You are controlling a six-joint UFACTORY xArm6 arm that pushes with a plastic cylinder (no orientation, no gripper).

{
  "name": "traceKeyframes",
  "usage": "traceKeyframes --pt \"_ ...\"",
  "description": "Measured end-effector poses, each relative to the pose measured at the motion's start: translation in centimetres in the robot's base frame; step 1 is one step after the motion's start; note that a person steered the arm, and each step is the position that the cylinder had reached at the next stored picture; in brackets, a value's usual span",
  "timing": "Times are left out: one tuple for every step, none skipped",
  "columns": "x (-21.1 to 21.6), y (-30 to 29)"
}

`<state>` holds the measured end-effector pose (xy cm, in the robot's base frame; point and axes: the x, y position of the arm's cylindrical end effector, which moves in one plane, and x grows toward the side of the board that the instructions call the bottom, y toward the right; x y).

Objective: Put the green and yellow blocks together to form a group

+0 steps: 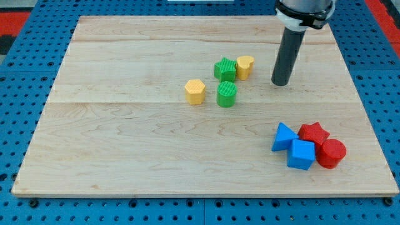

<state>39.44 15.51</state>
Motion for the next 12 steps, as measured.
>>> traceKeyframes --pt "0.0 0.4" --pt "0.0 0.7" --pt "0.0 0.8" --pt "0.0 0.8" --pt "0.0 1.0" --pt "0.0 1.1" --pt "2.5 1.7" --pt "2.5 1.7" --pt "7.1 0.6" --pt "11.2 -1.7" --pt "10.9 -9.3" --pt "6.5 -11.9"
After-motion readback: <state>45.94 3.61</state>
